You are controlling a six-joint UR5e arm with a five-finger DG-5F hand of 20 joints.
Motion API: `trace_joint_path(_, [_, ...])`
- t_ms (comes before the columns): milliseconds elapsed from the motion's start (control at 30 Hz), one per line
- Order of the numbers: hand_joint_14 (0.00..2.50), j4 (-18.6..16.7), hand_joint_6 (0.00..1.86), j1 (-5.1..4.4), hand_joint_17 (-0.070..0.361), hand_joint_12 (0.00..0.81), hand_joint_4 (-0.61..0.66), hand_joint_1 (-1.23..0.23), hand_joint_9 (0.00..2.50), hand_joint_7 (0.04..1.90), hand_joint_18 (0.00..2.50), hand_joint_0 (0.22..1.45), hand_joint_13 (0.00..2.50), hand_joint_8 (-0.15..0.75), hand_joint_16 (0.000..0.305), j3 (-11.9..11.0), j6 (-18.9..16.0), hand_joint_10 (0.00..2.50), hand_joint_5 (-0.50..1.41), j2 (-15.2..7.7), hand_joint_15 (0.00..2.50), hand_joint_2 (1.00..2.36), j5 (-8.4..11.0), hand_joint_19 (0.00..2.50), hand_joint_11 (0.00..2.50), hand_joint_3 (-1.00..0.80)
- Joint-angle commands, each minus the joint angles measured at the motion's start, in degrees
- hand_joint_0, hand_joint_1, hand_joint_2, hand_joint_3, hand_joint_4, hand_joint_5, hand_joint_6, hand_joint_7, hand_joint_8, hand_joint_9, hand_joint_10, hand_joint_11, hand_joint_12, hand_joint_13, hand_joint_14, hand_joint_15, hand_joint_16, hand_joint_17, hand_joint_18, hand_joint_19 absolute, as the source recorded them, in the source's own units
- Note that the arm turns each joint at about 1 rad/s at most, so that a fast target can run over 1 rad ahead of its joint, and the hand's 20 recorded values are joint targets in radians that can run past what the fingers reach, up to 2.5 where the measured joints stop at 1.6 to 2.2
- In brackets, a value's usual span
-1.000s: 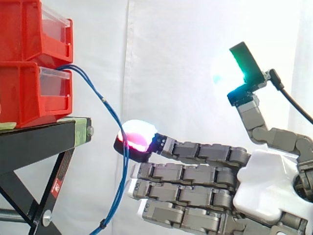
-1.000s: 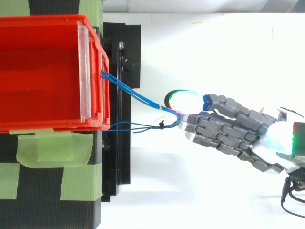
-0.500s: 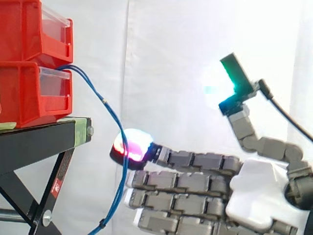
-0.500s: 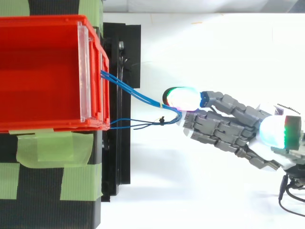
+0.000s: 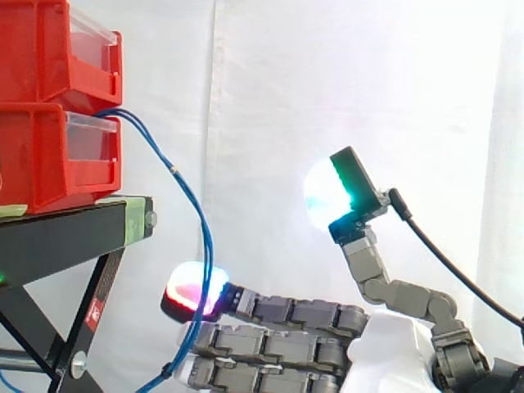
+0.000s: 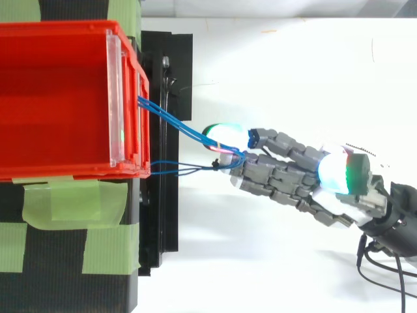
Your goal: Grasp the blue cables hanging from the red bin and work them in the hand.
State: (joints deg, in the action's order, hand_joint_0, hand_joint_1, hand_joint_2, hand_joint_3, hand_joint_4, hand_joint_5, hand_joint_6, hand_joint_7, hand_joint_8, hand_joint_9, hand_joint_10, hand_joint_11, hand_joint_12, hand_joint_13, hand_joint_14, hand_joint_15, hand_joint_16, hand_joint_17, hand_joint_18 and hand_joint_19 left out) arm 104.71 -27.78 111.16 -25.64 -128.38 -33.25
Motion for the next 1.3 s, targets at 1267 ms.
trace_joint_path(1267, [0.02,9.5,0.01,4.76,0.139,0.460,0.28,-0.54,0.78,0.71,0.49,0.73,0.79,0.364,0.062,-5.4,-0.5,0.02,-0.05,0.6,0.74,1.00,-9.91,0.42,0.70,-1.00])
